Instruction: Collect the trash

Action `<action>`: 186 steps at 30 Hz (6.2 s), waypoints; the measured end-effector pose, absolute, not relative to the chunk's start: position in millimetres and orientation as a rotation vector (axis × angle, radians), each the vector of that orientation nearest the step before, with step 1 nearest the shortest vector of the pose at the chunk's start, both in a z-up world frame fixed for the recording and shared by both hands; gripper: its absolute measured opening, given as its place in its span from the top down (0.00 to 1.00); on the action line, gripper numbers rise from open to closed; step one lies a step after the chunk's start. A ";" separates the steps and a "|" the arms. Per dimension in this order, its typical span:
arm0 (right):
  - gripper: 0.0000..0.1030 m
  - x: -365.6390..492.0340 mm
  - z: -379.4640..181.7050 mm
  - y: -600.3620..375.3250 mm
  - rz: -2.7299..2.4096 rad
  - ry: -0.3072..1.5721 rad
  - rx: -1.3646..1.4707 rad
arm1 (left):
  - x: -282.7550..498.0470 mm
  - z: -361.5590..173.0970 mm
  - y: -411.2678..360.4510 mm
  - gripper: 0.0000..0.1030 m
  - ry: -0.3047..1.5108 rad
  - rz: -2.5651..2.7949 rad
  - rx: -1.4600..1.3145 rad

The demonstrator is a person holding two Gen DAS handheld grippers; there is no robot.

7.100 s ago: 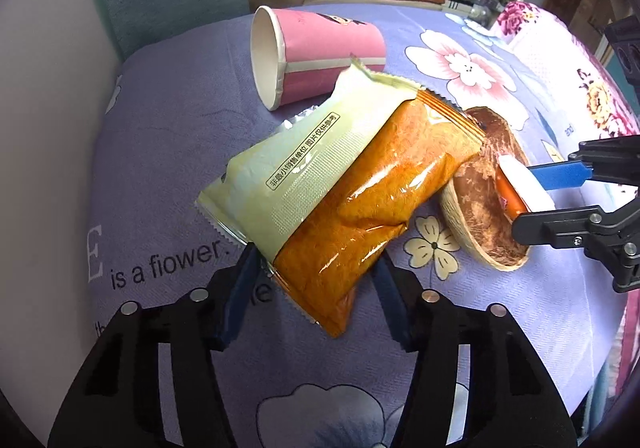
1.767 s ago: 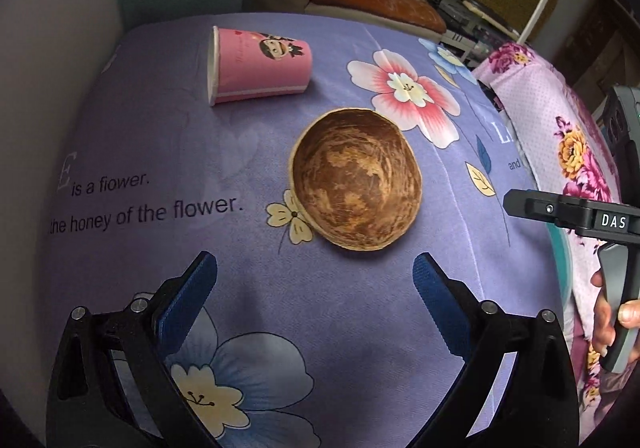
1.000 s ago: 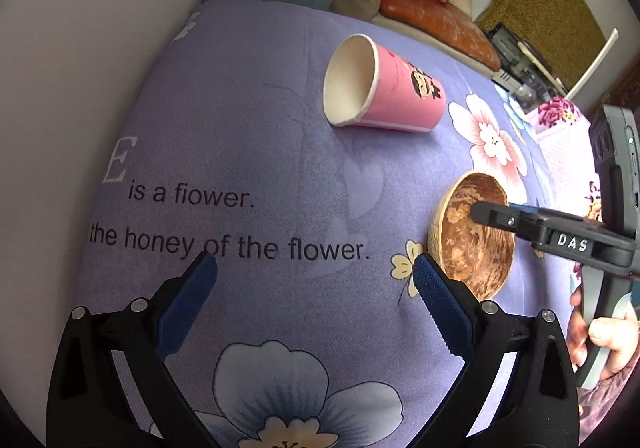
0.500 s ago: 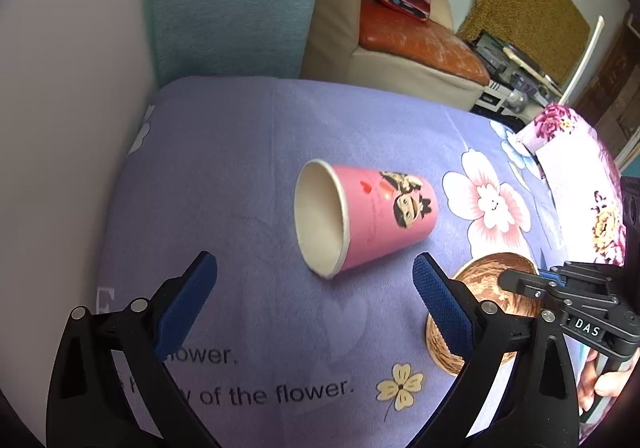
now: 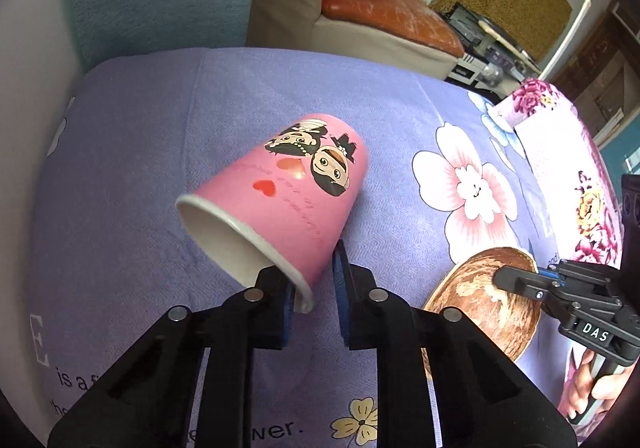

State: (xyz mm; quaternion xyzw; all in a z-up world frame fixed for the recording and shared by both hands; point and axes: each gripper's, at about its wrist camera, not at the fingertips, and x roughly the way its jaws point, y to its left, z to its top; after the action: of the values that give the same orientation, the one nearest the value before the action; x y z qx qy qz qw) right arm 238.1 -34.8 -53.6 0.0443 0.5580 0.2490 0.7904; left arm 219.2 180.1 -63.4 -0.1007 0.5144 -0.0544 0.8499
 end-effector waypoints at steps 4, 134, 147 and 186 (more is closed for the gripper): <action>0.93 231.6 -50.7 -38.4 0.549 1.187 0.110 | 207.0 -62.0 171.3 0.87 1.084 -0.098 -0.203; 0.92 10.5 -58.4 -492.9 -0.131 0.950 0.585 | 74.9 -79.9 -309.4 0.36 1.138 -0.532 0.435; 0.92 19.4 -81.7 -495.5 -0.130 1.001 0.596 | 91.2 -91.8 -310.6 0.14 1.175 -0.480 0.357; 0.09 25.1 -52.4 -404.3 -0.063 1.092 0.344 | 85.1 -51.0 -196.4 0.07 1.176 -0.319 0.069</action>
State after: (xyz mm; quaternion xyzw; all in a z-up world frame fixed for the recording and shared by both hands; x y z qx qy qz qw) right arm 25.1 -404.3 -52.4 0.1629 0.5165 -0.0299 0.8401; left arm 85.1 -196.4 -51.0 0.0325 0.5521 -0.1496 0.8196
